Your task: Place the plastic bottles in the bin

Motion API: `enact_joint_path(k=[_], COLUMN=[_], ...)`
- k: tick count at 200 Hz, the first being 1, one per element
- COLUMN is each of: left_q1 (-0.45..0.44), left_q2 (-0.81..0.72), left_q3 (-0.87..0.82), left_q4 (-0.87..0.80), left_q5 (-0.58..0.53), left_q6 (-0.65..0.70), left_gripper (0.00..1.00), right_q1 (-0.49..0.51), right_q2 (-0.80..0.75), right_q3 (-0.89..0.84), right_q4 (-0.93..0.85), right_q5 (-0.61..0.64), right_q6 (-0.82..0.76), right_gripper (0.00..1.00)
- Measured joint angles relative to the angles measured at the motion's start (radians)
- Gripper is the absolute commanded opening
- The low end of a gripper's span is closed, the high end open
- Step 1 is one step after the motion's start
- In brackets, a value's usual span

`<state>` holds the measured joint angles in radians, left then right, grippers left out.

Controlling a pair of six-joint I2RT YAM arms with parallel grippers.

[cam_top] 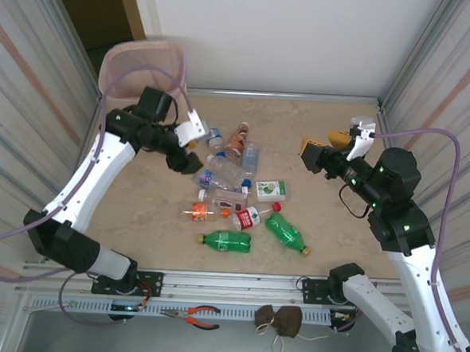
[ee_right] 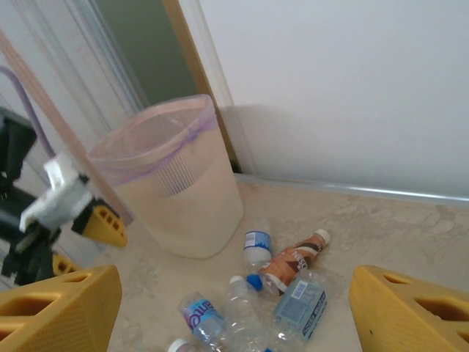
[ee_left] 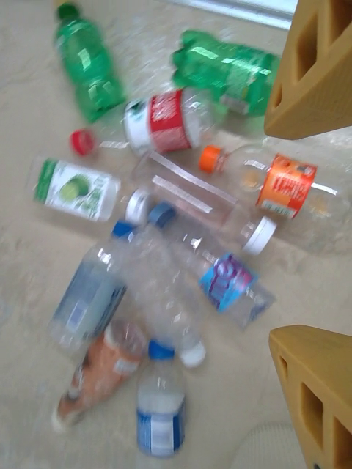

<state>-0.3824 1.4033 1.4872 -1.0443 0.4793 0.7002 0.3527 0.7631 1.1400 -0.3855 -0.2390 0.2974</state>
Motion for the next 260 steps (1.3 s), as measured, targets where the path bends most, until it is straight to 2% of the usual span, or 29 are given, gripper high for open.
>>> enact_joint_path(k=[33,78,163,260], left_q1=[-0.041,-0.138,-0.234,-0.294], left_q2=[-0.126,-0.148,-0.065,0.087], left_q3=[-0.276,-0.499,-0.598,-0.6], left_q4=[0.094,0.206,0.403,0.478], left_q5=[0.024,-0.079,-0.188,-0.22], left_q6=[0.141,0.261,0.302,0.278], left_gripper=[0.74,0.74,0.74,0.72], right_q1=[0.0,-0.001,-0.002,-0.021], right_q2=[0.0,0.002,0.002,-0.008], right_q3=[-0.005,-0.006,-0.027,-0.048], right_q4=[-0.005,-0.006,-0.006,-0.005], right_q5=[0.0,-0.001,-0.001,-0.001], right_q6=[0.0,-0.002,-0.003,-0.005], right_gripper=[0.8,0.8,0.8,0.81])
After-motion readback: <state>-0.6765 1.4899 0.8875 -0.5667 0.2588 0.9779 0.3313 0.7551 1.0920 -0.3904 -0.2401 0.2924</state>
